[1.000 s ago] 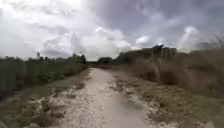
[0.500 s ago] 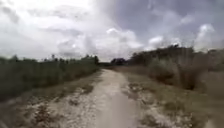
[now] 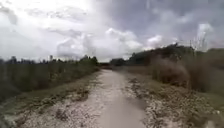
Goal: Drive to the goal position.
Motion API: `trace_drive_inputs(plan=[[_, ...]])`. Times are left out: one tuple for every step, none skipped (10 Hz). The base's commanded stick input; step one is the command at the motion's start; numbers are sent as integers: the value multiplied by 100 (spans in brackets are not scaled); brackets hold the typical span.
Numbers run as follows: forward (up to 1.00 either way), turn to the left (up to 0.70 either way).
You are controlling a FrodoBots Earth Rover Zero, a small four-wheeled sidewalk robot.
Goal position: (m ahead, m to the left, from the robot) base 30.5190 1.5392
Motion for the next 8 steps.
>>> trace_drive_inputs(plan=[[70,0],[70,0],[70,0],[70,0],[70,0],[70,0],[70,0],[70,0]])
